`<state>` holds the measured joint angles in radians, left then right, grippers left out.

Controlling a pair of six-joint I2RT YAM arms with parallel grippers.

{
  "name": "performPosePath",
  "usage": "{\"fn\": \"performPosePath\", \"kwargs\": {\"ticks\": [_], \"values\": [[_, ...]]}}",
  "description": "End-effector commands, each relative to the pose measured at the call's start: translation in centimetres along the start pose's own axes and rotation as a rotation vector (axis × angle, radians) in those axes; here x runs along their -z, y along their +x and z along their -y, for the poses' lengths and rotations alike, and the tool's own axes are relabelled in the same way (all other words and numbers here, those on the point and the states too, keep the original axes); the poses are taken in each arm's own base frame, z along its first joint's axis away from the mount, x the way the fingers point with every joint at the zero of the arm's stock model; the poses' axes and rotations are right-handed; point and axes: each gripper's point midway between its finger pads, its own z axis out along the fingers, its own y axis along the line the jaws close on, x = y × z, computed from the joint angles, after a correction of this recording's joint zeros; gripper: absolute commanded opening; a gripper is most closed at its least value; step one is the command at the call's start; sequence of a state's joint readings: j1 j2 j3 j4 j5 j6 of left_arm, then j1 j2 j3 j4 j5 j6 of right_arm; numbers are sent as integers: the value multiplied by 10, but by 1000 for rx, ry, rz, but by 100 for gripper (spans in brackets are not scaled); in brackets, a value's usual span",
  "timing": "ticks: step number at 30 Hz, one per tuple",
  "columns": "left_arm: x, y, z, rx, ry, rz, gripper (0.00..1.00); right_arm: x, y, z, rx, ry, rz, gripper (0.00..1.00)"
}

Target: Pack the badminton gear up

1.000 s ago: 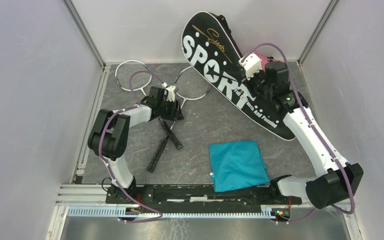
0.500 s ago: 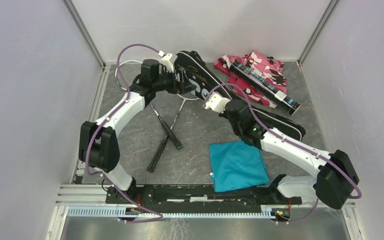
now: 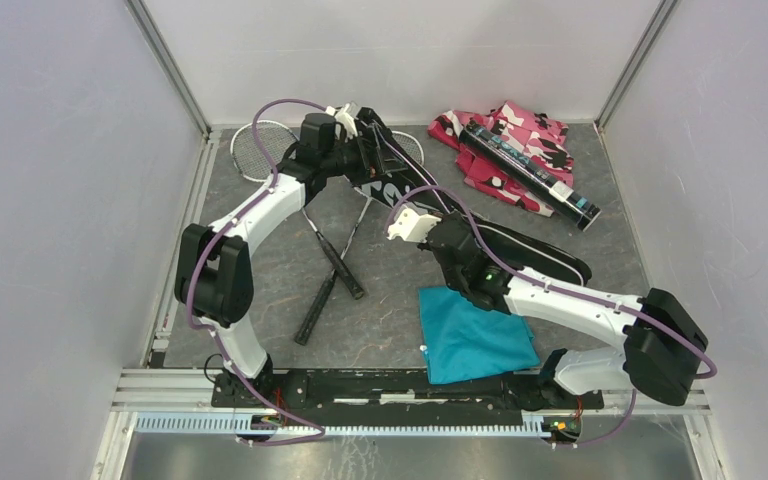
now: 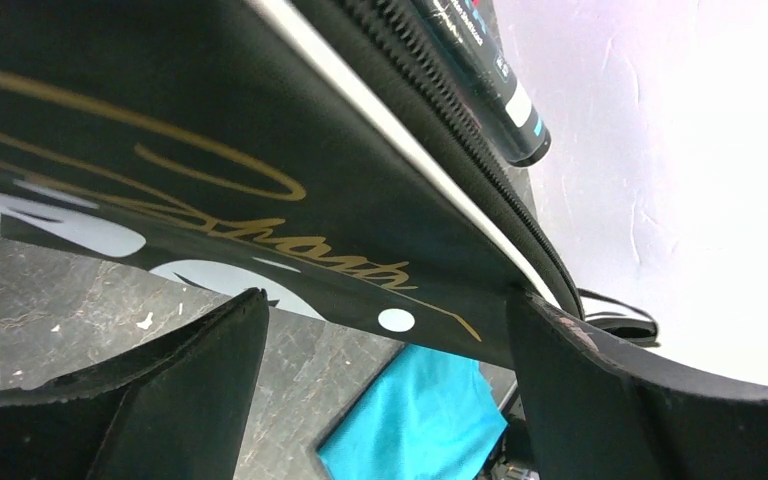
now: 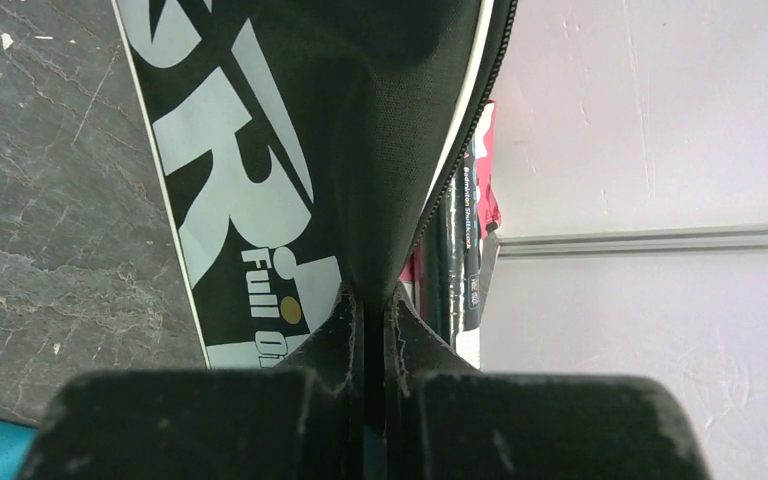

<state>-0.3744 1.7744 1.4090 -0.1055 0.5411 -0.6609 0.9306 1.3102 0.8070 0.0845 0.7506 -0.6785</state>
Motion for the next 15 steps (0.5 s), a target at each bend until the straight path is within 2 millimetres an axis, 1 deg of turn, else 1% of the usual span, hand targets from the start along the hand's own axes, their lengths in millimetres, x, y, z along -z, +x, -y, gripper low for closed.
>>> {"fn": "performPosePath", "kwargs": {"ticks": [1,4,8,11,12,13,15], "values": [[5,-16,24,42,61,60,93,1,-16,11,-79,52,37,0],[7,-11,30,33,108,53,93,0,-16,9,-79,44,38,0],[19,-3,46,18,194,53,93,-2,-13,9,-81,44,27,0],[28,5,50,1,224,54,93,-7,-11,15,-108,36,16,0],[30,10,47,2,221,52,93,-8,-11,16,-115,34,17,0],[33,11,50,-4,228,55,93,-8,-11,18,-118,37,18,0],[37,17,49,-4,230,52,93,-8,-11,21,-118,42,20,0]]}}
